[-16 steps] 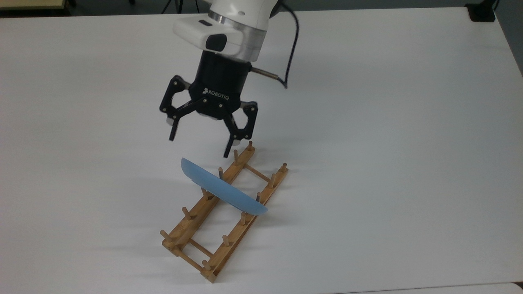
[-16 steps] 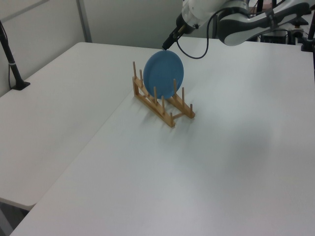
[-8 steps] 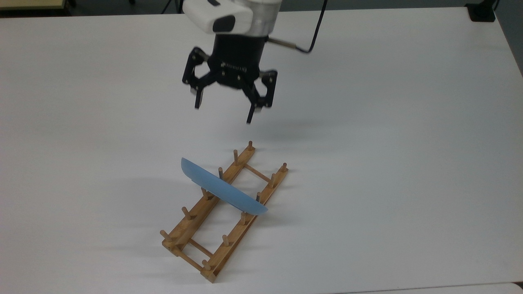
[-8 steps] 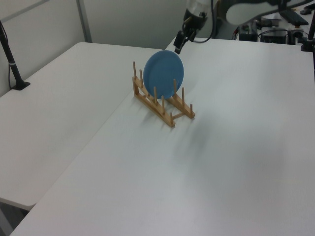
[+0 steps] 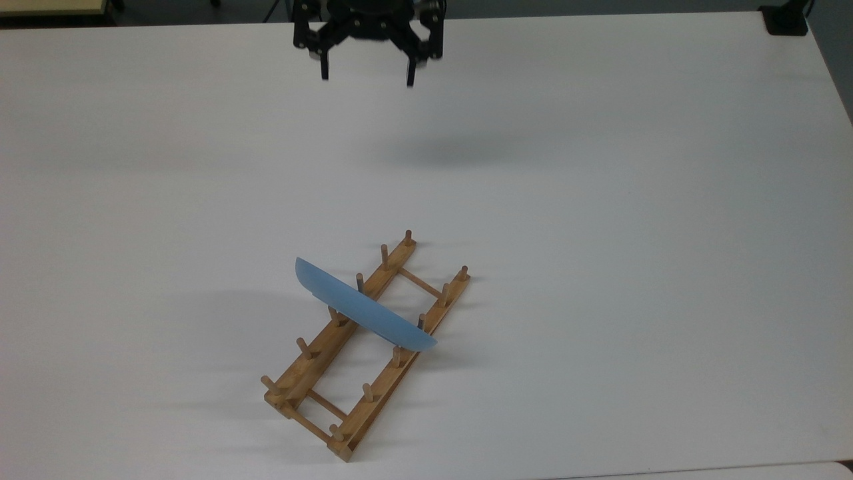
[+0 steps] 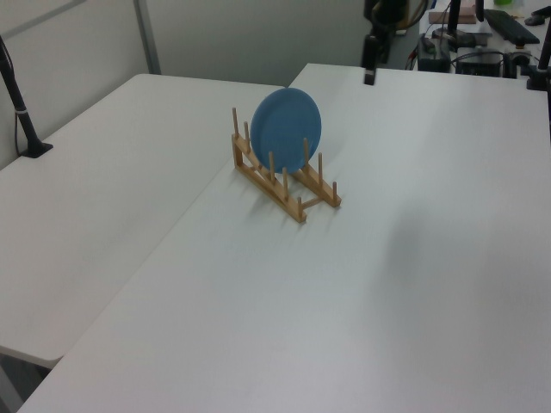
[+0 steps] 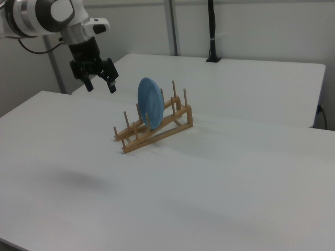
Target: Place plate in plate rack
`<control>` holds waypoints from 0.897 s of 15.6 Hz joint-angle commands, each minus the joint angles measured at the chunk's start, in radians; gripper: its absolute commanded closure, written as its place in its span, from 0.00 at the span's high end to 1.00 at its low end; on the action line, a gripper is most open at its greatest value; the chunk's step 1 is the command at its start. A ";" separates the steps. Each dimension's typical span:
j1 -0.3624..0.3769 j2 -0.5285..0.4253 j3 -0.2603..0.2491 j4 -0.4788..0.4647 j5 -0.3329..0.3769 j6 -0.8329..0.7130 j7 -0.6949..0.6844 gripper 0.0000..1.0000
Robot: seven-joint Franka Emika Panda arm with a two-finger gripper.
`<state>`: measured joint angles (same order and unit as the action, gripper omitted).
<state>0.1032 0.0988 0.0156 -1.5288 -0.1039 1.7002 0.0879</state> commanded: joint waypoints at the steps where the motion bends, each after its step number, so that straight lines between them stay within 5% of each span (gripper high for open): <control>1: -0.019 -0.054 -0.006 -0.042 0.064 -0.077 -0.086 1.00; 14: -0.059 -0.059 -0.013 -0.050 0.041 -0.086 0.012 1.00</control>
<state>0.0429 0.0676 0.0118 -1.5557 -0.0620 1.6126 0.0859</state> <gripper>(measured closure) 0.000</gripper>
